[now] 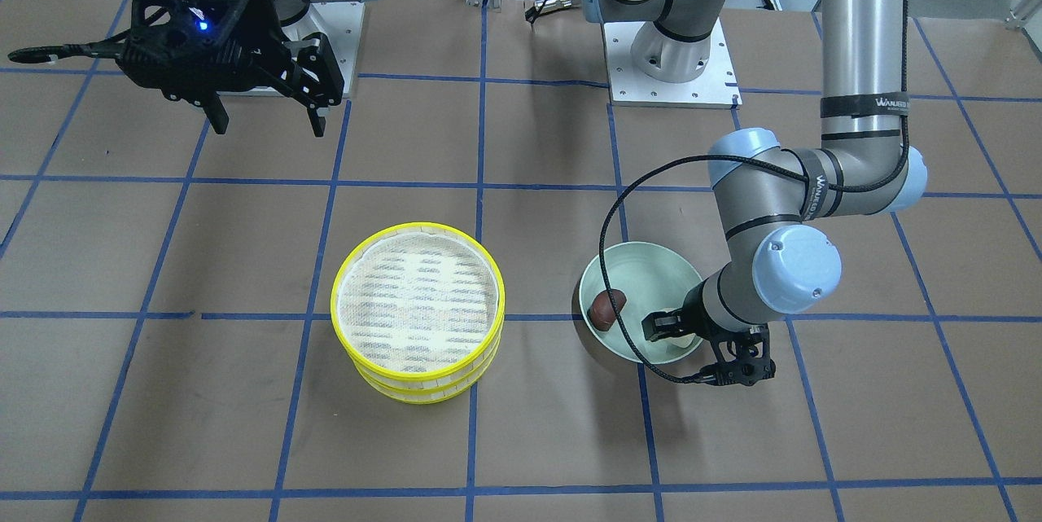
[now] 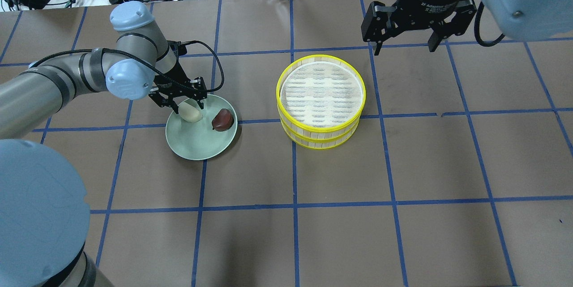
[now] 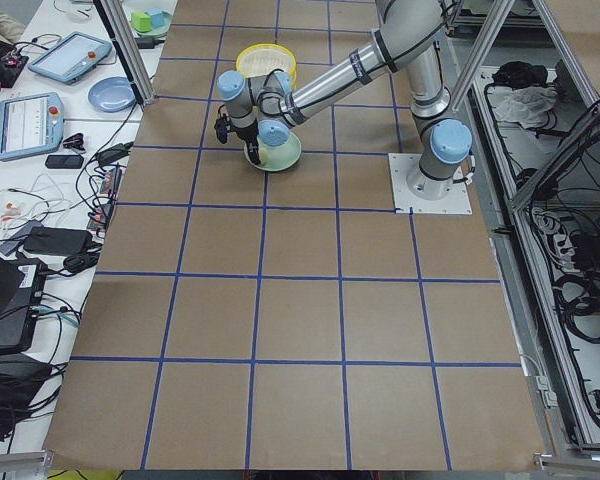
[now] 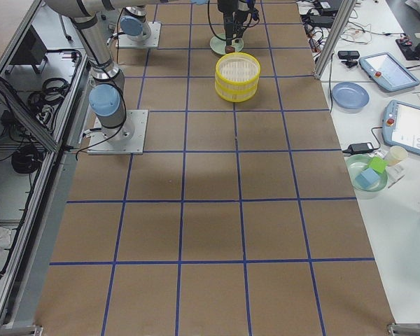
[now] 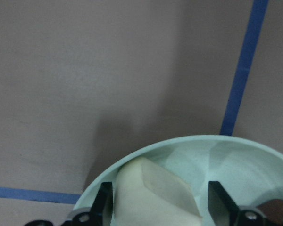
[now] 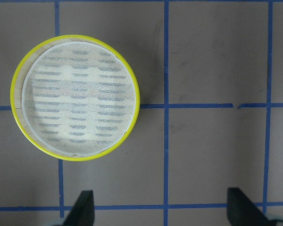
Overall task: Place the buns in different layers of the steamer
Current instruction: 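Grasp the white bun with left gripper while right grips top steamer rim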
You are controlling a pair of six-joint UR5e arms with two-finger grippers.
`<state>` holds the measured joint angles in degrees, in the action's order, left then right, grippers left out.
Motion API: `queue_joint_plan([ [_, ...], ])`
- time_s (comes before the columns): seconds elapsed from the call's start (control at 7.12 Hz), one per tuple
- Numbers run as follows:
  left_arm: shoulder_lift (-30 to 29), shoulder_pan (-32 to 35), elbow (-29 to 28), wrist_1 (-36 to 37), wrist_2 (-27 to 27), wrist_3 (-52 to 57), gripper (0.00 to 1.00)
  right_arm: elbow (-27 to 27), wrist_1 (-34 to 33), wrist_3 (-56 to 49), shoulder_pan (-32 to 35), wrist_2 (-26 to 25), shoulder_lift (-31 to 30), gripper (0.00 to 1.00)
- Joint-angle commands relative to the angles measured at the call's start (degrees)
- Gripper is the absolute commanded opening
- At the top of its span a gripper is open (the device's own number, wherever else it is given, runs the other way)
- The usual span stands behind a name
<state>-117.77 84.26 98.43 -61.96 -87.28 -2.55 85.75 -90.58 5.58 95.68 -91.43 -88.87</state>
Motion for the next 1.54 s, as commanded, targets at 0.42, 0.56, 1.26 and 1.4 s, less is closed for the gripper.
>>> queue_joint_plan([
  [0.42,0.0,0.0,0.0,-0.1,0.0,0.7,0.10,13.8,-23.1,0.1,0.0,0.4,15.7,0.83],
  [0.56,0.0,0.0,0.0,-0.2,-0.2,1.6,0.07,14.2,-23.8,0.0,0.0,0.5,17.3,0.70],
  [1.26,1.9,0.5,-0.7,-0.3,-1.0,2.5,0.04,13.7,-24.1,0.7,0.0,0.4,17.2,0.00],
  [1.4,3.1,0.7,-1.5,-0.4,-1.0,2.5,0.04,13.5,-23.7,0.7,0.0,0.4,16.7,0.00],
])
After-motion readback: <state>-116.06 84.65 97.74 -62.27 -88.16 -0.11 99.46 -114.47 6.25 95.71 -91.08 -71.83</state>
